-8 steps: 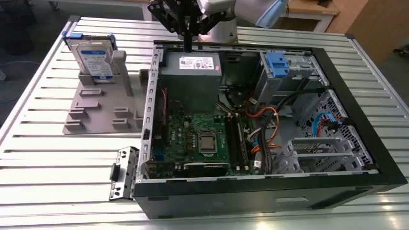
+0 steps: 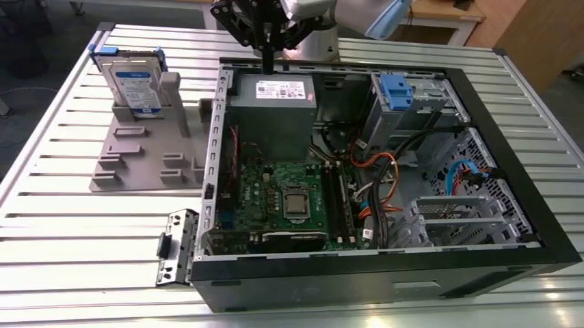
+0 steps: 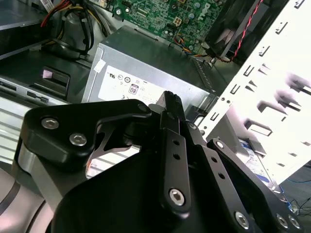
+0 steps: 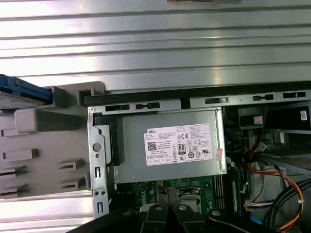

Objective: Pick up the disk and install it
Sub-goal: 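Reach for the disk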

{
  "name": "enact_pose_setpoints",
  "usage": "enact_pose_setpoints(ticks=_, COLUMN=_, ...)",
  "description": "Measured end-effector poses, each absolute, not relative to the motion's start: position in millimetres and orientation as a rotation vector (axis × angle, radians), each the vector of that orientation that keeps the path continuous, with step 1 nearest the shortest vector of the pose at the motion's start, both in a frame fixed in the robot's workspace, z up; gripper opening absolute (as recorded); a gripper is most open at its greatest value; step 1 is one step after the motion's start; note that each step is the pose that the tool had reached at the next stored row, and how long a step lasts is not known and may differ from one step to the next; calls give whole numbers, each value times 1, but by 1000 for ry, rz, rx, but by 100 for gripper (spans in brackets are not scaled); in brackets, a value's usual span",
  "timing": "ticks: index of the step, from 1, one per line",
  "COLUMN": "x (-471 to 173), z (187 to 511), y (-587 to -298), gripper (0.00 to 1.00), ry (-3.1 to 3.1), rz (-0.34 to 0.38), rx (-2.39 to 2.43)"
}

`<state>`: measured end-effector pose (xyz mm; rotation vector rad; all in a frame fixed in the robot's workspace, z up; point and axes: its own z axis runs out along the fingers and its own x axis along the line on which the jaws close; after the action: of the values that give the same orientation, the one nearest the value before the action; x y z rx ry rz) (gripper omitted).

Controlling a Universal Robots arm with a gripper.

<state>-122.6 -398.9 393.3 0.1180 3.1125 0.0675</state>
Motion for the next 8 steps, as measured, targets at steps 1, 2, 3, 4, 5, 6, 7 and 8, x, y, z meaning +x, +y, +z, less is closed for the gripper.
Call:
enact_pose_setpoints(ticks=1, x=-123, z=393, y=-399, gripper=10, ry=3112, rz=68, rx=118)
enact_pose_setpoints(ticks=2, x=-124, z=393, y=-399, gripper=10, ry=3112, rz=68, rx=118)
enact_pose_setpoints(ticks=3, x=-124, z=393, y=-399, gripper=10, ry=3112, rz=68, rx=118)
enact_pose_setpoints(ticks=4, x=-125, z=393, y=-399, gripper=10, ry=3112, rz=68, rx=118)
enact_pose_setpoints(ticks=5, x=-126, z=393, y=-399, gripper=10, ry=3112, rz=68, rx=118)
enact_pose_setpoints(ticks=6, x=-127, z=393, y=-399, gripper=10, ry=3113, rz=67, rx=118)
enact_pose_setpoints(ticks=7, x=-128, z=393, y=-399, gripper=10, ry=3113, rz=68, rx=118)
enact_pose_setpoints(ticks=8, x=-129, z=393, y=-399, gripper=10, ry=3113, rz=68, rx=118)
